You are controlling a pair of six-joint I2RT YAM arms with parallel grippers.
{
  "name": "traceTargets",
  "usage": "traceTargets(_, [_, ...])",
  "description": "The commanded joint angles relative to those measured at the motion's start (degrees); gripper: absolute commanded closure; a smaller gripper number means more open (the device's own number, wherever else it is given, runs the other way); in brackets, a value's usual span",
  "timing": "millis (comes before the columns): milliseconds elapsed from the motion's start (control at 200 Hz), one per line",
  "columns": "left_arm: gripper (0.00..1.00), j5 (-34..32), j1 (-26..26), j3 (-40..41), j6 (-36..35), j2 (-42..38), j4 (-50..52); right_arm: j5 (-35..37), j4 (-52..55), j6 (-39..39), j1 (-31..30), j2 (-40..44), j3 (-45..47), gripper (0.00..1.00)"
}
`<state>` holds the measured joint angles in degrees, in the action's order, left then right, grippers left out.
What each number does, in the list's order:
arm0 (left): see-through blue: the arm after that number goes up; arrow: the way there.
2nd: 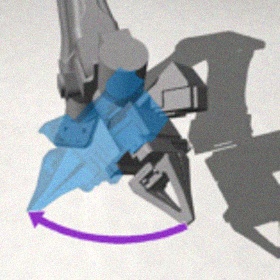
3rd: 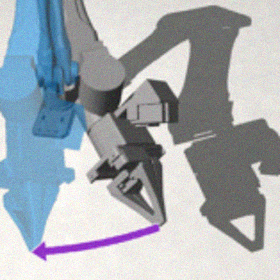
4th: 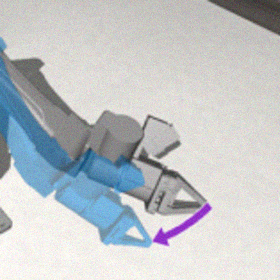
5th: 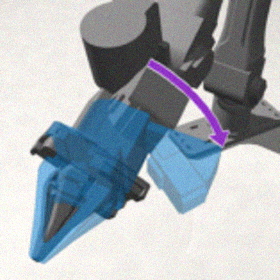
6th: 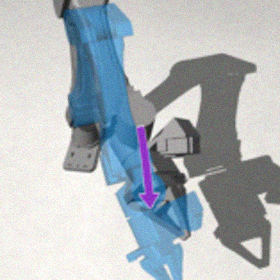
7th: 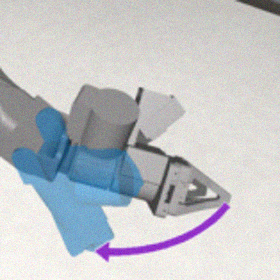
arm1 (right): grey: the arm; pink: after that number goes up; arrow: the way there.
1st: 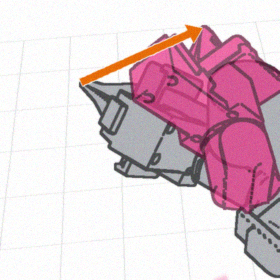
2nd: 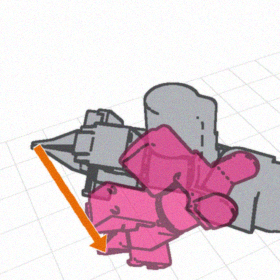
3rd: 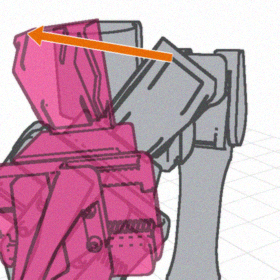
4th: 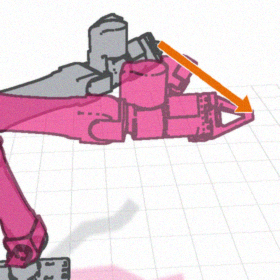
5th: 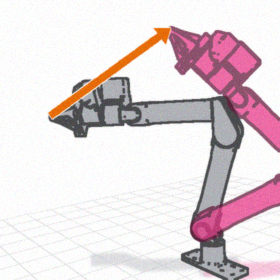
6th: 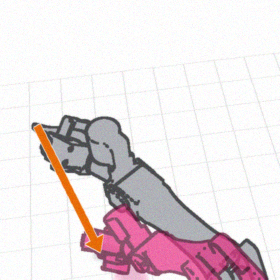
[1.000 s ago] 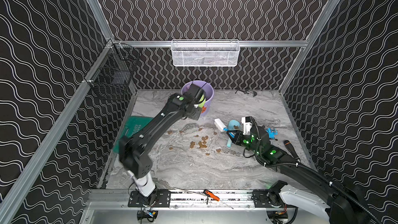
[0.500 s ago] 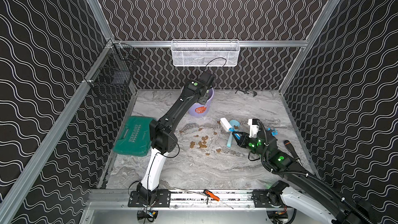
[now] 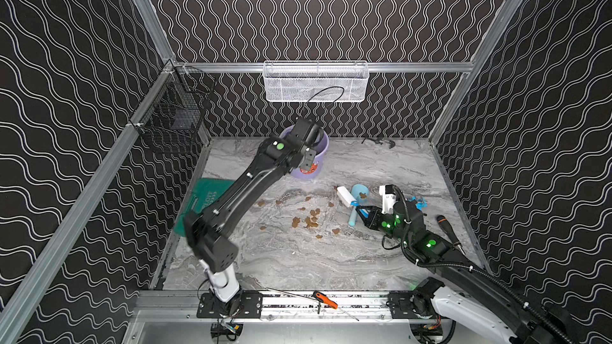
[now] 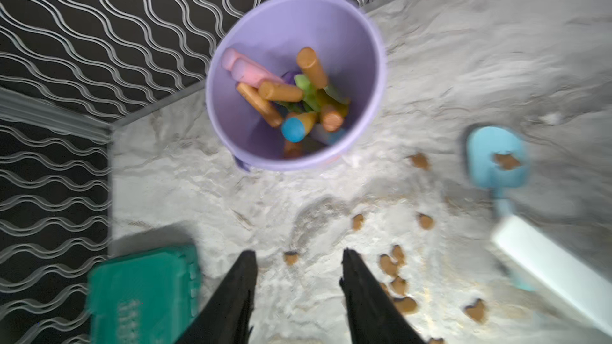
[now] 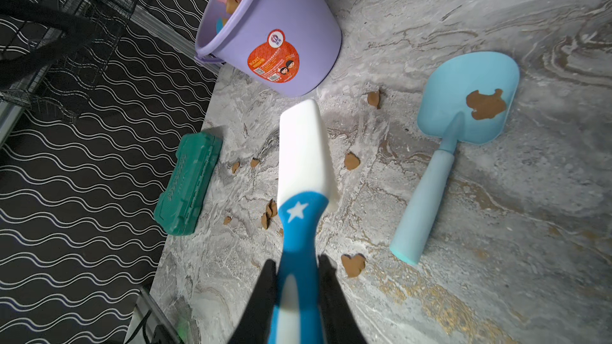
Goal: Brush the soil off the hand trowel and place it into the bucket
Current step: Place the hand trowel in the bucket, then pick up the hand trowel from the center of the board.
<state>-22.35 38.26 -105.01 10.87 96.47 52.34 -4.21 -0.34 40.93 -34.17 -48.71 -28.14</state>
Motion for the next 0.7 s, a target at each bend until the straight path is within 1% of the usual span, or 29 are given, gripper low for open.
traceTargets(0, [0.54, 3.5, 1.2, 5.8, 6.6, -3.4, -5.9, 0.3, 1.1, -1.5, 0.0, 1.4, 0.3, 1.0])
traceTargets(85, [0.54, 6.7, 2.4, 8.0, 5.9, -4.0, -4.9, 2.4, 1.7, -2.4, 0.0, 2.8, 1.3, 1.0])
traceTargets(195, [0.53, 7.4, 5.4, 10.0, 5.3, -4.2, -4.4, 4.0, 4.3, -4.2, 0.1, 4.5, 0.6, 1.0])
traceTargets(310, [0.52, 8.5, 9.5, 14.0, 7.3, -5.1, -6.7, 7.1, 7.9, -4.9, 0.0, 8.0, 0.7, 1.0])
traceTargets(435, [0.5, 8.1, 14.8, 20.7, 9.6, -6.0, -12.2, 9.8, 10.8, -3.4, 0.2, 13.1, 3.0, 1.0])
traceTargets(520, [0.49, 8.2, 17.4, 25.1, 12.0, -5.5, -15.8, 11.1, 11.7, -1.9, 0.3, 16.2, 5.3, 1.0])
traceTargets(615, [0.47, 6.2, 20.2, 28.9, 13.3, -4.4, -20.7, 11.6, 13.4, -1.3, 0.7, 17.2, 6.4, 1.0])
traceTargets(696, [0.45, 4.9, 21.6, 29.9, 13.2, -2.1, -24.3, 11.8, 14.6, -1.2, 1.1, 17.2, 6.3, 1.0])
